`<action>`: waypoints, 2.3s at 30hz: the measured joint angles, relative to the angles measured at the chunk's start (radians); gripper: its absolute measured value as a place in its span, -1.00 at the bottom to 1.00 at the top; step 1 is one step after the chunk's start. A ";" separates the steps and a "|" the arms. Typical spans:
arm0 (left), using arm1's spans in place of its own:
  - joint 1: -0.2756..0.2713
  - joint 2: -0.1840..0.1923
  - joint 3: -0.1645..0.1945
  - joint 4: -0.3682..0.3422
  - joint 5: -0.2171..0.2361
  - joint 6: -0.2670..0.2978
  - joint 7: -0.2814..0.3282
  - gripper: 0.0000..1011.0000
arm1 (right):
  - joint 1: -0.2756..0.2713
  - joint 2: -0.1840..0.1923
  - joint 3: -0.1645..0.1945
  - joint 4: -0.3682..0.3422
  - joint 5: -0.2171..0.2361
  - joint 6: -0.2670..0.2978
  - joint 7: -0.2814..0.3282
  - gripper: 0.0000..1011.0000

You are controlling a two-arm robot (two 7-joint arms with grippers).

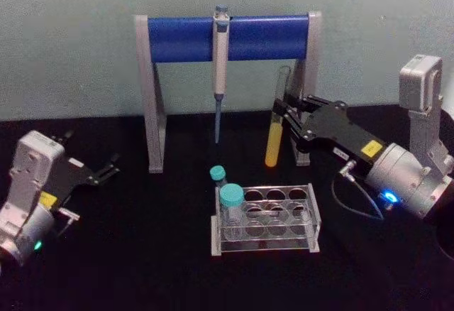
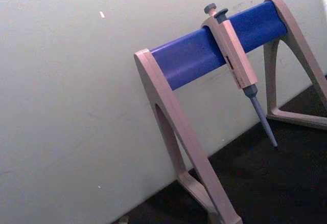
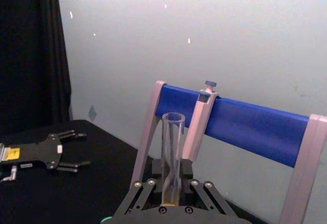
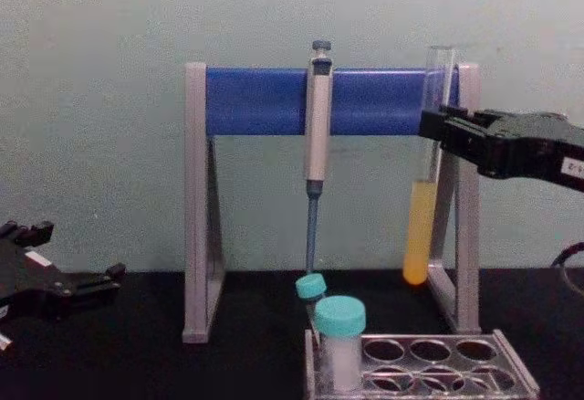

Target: Pick up the test tube from the test tube rack, shake it, then place it back into the test tube rack.

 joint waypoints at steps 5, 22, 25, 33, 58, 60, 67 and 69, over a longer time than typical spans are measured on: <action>0.000 0.000 0.000 0.000 0.000 0.000 0.000 0.98 | -0.003 0.000 0.002 -0.001 0.000 0.000 0.002 -0.56; 0.000 0.000 0.000 0.000 0.000 0.000 0.000 0.98 | -0.040 0.024 0.009 -0.049 0.023 0.001 0.023 -0.56; 0.000 0.000 0.000 0.000 0.000 0.000 0.000 0.98 | -0.056 0.034 0.010 -0.067 0.032 0.001 0.030 -0.56; 0.000 0.000 0.000 0.000 0.000 0.000 0.000 0.98 | -0.090 0.058 0.010 -0.097 0.050 -0.005 0.045 -0.56; 0.000 0.000 0.000 0.000 0.000 0.000 0.000 0.98 | -0.104 0.079 -0.039 -0.073 0.074 -0.024 0.091 -0.56; 0.000 0.000 0.000 0.000 0.000 0.000 0.000 0.98 | -0.102 0.076 -0.042 -0.069 0.074 -0.024 0.090 -0.56; 0.000 0.000 0.000 0.000 0.000 0.000 0.000 0.98 | -0.095 0.069 -0.050 -0.053 0.073 -0.024 0.084 -0.56; 0.000 0.000 0.000 0.000 0.000 0.000 0.000 0.98 | -0.092 0.067 -0.052 -0.048 0.071 -0.023 0.083 -0.56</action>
